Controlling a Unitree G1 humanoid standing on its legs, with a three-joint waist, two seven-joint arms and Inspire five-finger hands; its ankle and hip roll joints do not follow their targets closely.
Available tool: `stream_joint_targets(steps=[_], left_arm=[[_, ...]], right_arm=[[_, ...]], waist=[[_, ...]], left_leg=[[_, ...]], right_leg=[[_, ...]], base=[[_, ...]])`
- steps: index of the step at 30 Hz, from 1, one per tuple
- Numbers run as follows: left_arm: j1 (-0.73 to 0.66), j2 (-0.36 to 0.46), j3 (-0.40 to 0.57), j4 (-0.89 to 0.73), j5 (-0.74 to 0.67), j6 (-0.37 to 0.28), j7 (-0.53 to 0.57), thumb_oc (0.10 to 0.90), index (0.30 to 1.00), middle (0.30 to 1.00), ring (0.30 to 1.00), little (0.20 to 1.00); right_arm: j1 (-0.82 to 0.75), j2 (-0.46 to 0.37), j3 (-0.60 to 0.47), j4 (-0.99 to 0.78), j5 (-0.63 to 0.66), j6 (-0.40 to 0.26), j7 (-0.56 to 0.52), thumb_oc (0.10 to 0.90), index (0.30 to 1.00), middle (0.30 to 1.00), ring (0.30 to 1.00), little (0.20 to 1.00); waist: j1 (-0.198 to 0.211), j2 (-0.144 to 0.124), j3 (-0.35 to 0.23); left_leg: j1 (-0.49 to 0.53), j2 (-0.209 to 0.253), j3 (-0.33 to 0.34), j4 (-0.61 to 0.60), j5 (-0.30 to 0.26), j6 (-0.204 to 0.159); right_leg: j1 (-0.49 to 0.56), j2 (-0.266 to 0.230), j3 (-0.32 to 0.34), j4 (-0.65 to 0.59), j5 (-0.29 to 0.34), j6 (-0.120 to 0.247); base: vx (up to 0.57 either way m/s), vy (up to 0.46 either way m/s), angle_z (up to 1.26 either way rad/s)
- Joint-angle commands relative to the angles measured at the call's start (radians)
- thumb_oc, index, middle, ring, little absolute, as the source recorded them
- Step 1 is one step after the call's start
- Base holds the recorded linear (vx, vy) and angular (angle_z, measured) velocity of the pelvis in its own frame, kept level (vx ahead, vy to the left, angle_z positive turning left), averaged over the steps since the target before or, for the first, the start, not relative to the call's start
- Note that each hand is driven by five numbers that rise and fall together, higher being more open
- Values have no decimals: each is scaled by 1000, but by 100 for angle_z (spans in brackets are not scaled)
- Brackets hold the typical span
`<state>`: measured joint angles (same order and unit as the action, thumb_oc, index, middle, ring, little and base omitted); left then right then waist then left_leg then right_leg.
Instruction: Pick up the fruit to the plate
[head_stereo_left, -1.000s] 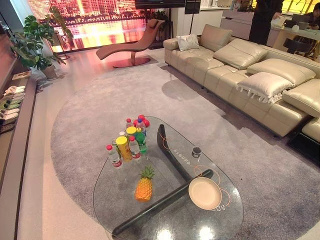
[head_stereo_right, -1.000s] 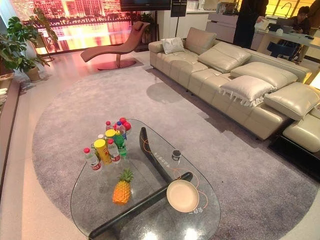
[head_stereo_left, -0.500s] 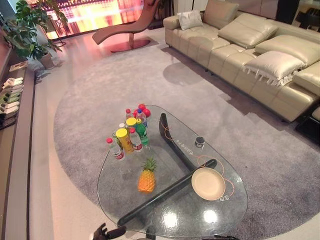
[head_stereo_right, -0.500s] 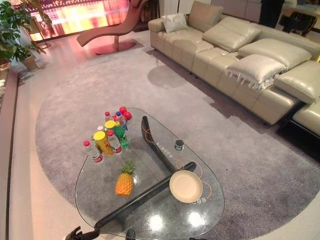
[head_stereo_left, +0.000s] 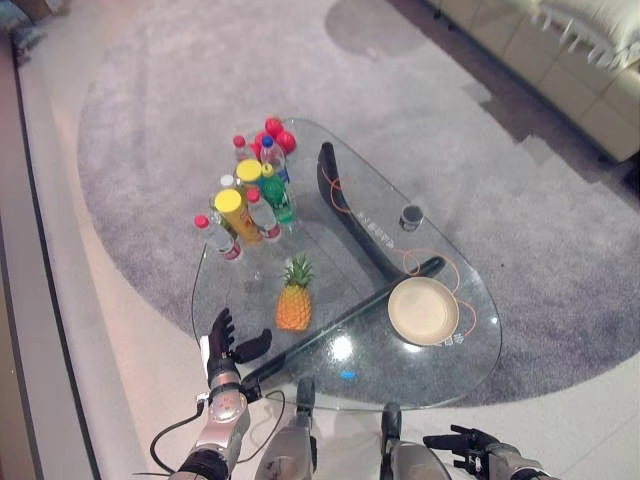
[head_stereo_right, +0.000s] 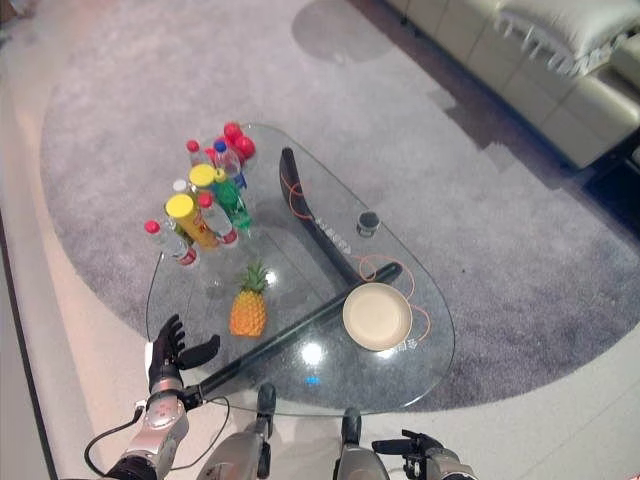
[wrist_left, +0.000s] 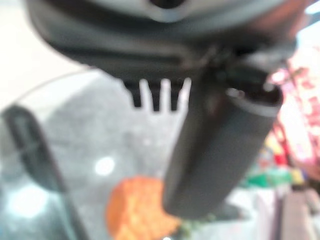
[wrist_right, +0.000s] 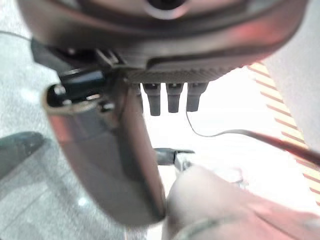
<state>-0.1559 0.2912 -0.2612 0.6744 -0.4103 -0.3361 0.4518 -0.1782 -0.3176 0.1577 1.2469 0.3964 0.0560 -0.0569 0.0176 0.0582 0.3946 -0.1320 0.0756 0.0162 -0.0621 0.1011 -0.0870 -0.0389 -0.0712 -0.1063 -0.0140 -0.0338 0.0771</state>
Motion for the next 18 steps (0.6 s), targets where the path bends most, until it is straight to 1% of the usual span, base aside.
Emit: stream_joint_targets(steps=[1,3,5,8,11,14,16,18], left_arm=[[-74,51,28,-156,-73,-18,32,800,900,900,900,900],[-82,59,32,-238,-135,0,19,800,900,900,900,900],[-90,68,33,-330,-144,18,36,800,900,900,900,900],[-96,76,39,-411,-136,42,49,800,900,900,900,900],[-110,90,48,-522,-93,55,79,800,900,900,900,900],[-121,96,52,-585,-86,74,74,800,900,900,900,900],[-126,98,46,-611,-93,88,68,800,900,900,900,900],[-133,96,37,-619,-110,115,66,800,900,900,900,900]], right_arm=[[47,-5,14,-83,29,-33,-116,800,900,900,900,900],[56,-5,21,-140,37,-32,-159,800,900,900,900,900],[59,-3,26,-188,48,-25,-186,800,900,900,900,900],[61,1,30,-217,53,-20,-202,800,900,900,900,900],[58,2,42,-251,66,-23,-233,800,900,900,900,900],[58,5,49,-267,90,-42,-272,800,900,900,900,900],[58,2,53,-286,102,-44,-288,800,900,900,900,900],[56,3,60,-309,109,-37,-300,800,900,900,900,900]], waist=[[-13,-47,34],[-18,-51,58],[-21,-52,82],[-20,-52,97],[-16,-54,125],[-12,-58,125],[-13,-60,125],[-15,-63,125]], left_leg=[[-49,-62,-19,162,-54,61],[-66,-63,-12,177,-55,61],[-85,-65,-6,193,-56,61],[-101,-67,-3,209,-58,61],[-127,-70,-1,236,-63,60],[-161,-70,0,254,-66,60],[-180,-70,3,263,-66,60],[-208,-69,7,277,-66,60]], right_leg=[[-113,-24,-11,115,74,-27],[-124,-22,-12,118,76,-29],[-135,-24,-14,119,82,-31],[-142,-27,-17,121,85,-33],[-156,-33,-24,127,89,-36],[-184,-35,-31,134,90,-38],[-202,-34,-33,140,92,-39],[-230,-34,-33,150,94,-41]], base=[[-59,-13,-7],[-68,-8,-3],[-63,-4,-2],[-23,-6,-1],[-28,-22,2],[-15,-45,4],[-5,-25,6],[-6,-18,4]])
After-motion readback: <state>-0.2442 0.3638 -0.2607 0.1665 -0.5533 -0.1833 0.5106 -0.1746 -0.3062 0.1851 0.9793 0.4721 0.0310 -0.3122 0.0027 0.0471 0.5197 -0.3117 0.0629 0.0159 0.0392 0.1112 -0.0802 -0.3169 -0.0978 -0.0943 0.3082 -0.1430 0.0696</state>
